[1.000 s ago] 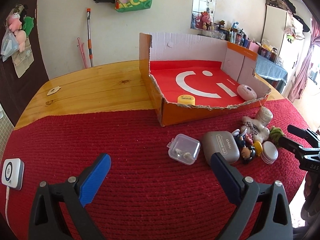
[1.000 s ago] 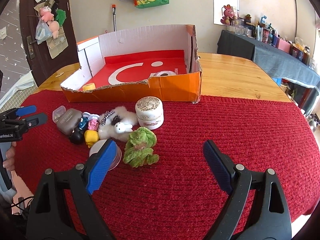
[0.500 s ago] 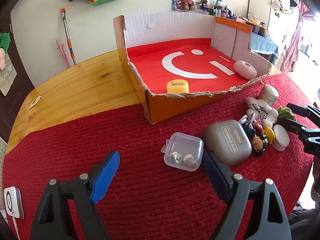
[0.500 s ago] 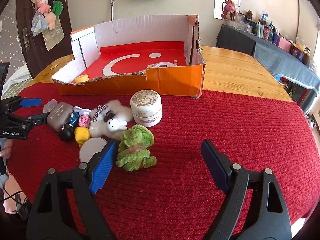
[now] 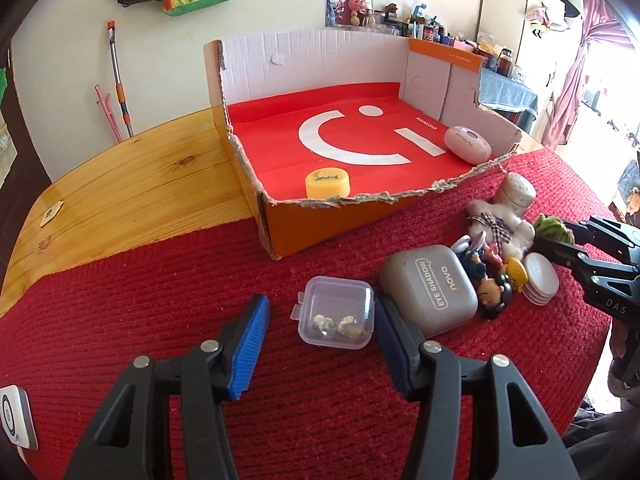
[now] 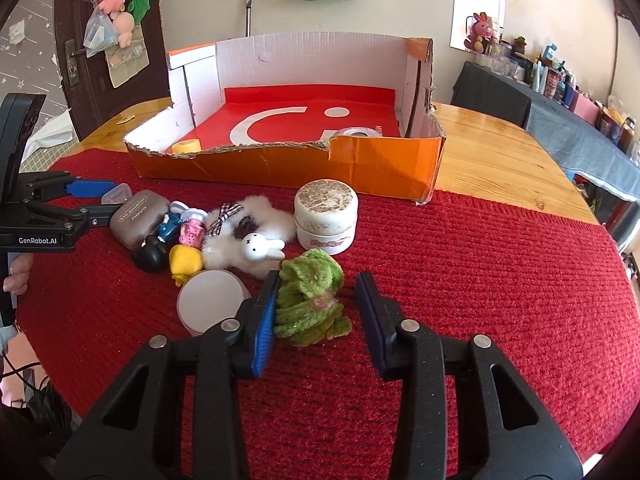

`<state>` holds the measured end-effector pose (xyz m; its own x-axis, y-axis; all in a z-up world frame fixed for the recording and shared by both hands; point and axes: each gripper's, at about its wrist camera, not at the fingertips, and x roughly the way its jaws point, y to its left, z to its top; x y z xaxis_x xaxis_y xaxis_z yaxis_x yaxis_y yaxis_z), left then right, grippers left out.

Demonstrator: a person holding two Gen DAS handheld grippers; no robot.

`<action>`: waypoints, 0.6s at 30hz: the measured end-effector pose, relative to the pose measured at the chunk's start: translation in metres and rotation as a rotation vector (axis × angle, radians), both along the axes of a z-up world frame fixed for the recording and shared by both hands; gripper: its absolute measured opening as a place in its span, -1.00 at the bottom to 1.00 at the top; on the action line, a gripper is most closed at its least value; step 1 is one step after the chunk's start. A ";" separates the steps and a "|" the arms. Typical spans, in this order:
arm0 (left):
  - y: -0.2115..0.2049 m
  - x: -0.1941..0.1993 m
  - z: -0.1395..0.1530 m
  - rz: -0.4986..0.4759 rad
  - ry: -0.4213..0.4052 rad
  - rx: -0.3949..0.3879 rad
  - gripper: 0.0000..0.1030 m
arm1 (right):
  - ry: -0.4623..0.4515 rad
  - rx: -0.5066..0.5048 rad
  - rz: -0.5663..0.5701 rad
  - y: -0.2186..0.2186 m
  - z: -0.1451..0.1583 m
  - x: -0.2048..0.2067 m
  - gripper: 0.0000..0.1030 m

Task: Organize objects
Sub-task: 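Grasp the clear plastic box with the left gripper while the right grasps the green knitted plush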

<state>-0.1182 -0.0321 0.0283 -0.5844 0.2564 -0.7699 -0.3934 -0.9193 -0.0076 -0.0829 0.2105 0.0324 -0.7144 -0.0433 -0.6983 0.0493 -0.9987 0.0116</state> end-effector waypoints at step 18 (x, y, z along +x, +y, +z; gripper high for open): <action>-0.002 0.012 0.014 0.013 0.036 0.046 -0.20 | 0.050 -0.026 0.014 0.004 0.014 0.011 -0.53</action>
